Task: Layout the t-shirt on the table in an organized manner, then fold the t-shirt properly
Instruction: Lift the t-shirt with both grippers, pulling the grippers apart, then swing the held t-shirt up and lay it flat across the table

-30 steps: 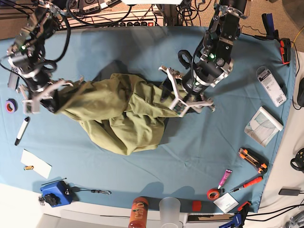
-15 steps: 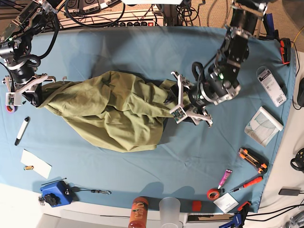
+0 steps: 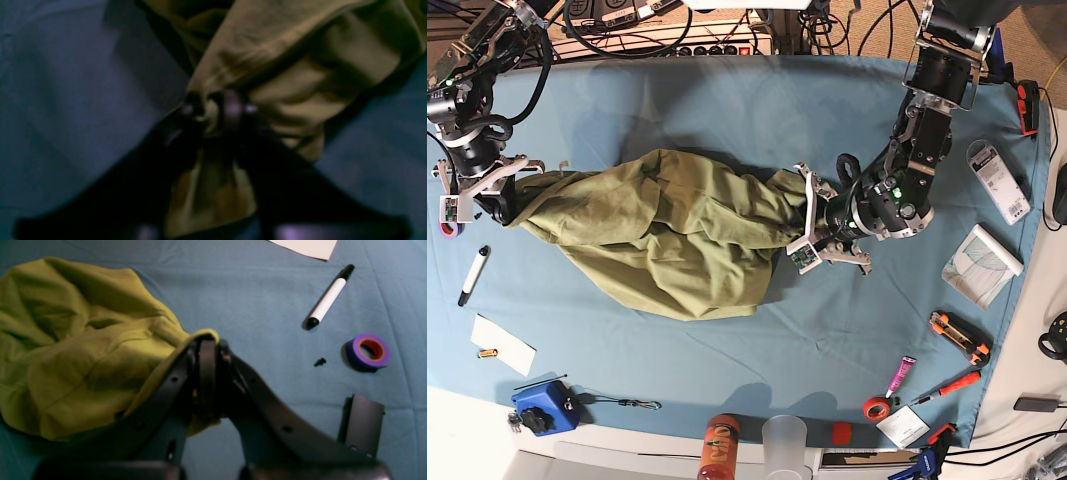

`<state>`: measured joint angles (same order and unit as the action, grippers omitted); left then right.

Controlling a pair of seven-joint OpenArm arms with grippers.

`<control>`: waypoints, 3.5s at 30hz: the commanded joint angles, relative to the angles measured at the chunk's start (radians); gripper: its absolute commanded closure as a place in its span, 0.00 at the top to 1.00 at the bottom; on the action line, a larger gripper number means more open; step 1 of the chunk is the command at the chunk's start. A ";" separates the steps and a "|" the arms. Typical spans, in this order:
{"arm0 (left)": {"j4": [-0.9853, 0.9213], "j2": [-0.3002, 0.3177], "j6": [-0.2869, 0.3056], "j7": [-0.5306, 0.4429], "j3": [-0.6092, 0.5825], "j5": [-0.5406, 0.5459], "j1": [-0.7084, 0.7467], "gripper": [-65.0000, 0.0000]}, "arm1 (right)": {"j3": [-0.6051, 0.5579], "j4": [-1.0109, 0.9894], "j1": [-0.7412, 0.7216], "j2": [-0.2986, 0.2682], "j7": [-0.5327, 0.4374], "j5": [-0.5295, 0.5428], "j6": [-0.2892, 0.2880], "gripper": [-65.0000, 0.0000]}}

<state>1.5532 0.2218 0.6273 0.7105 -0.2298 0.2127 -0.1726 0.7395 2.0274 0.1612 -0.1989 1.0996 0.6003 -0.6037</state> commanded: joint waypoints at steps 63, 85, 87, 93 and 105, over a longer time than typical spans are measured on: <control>-0.127 0.351 -0.263 0.155 0.162 0.282 -0.776 0.00 | -0.412 -0.760 -1.092 -0.283 -0.245 -0.177 0.002 0.00; -0.146 0.363 -0.182 0.136 0.162 0.350 -0.775 0.00 | -0.413 -0.877 -1.147 -0.284 -0.326 -0.212 -0.002 0.00; -0.146 0.366 -0.182 0.161 0.162 0.352 -0.775 0.00 | -0.413 -0.877 -1.154 -0.283 -0.310 -0.191 -0.003 0.00; -0.146 0.392 -0.172 0.314 0.162 0.542 -0.774 0.00 | -0.412 -0.876 -1.153 -0.284 -0.176 -0.095 -0.056 0.00; -0.146 0.462 -0.129 0.512 0.162 0.777 -0.703 0.00 | -0.410 -0.824 -1.088 -0.383 0.217 0.263 -0.058 0.00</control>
<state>1.3994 0.6651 0.5064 1.2243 -0.0780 0.9958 -0.8436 0.3241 1.1870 -0.8909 -0.5575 1.3407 0.8604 -0.6662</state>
